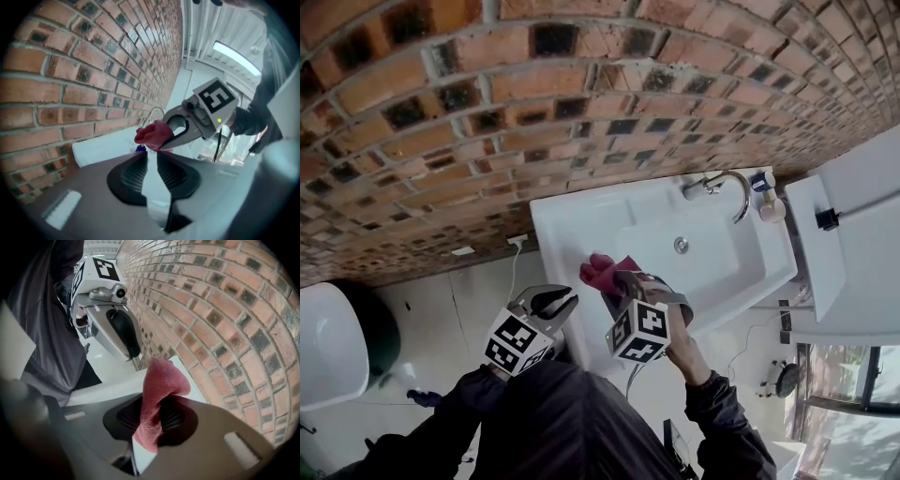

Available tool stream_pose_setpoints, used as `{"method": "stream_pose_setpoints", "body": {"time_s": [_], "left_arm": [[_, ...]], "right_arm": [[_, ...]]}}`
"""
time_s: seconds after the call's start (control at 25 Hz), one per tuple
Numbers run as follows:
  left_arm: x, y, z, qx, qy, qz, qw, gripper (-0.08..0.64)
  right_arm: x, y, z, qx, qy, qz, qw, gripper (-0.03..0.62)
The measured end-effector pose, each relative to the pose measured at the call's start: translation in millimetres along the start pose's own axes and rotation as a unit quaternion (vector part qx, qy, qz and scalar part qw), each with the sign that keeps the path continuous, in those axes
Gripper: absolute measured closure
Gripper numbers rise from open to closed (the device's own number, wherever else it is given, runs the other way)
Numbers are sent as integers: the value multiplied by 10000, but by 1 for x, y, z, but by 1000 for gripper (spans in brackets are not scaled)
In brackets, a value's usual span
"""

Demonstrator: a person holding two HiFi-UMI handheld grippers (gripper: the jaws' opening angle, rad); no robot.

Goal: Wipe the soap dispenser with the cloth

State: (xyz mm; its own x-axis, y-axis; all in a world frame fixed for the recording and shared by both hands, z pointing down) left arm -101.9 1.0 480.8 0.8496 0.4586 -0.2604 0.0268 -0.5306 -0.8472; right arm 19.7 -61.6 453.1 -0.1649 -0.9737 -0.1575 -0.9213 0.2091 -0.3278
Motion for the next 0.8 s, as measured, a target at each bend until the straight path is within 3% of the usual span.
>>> {"method": "stream_pose_setpoints", "body": {"time_s": [0.12,0.2,0.36,0.44,0.8], "left_arm": [[-2,0,-2,-76,-91,-58,9999,499],[-3,0,-2,-92,-116,-93,9998,499],[-5,-2,-3,-158,-104,-173,9997,499],[-3,-3,-1,-181,-90,-194,9996,499],[3,-8,13,-273,79,-274,9992,499]], "right_arm": [[-16,-5,-8,243,-212,-257,9991,523],[-25,-8,-14,401,-696,-240,9965,523],[-42,-13,-36,263,-1813,402,9823,523],[-52,-18,-49,112,-2073,661,9760,523],[-68,-42,-109,-37,-1707,582,9836,523]]}}
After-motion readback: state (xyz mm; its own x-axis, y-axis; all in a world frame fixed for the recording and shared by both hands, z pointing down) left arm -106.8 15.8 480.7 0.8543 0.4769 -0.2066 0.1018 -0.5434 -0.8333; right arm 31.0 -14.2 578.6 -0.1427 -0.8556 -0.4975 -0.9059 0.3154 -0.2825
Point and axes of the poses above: the fingertips, and each gripper's own axes: z backward along the fingers, x to its right, y out of its top, the point moved 8 cm from there along z, backward along the fingers, and after that the axes turned 10 degrees about y, right-handed, at the moved point
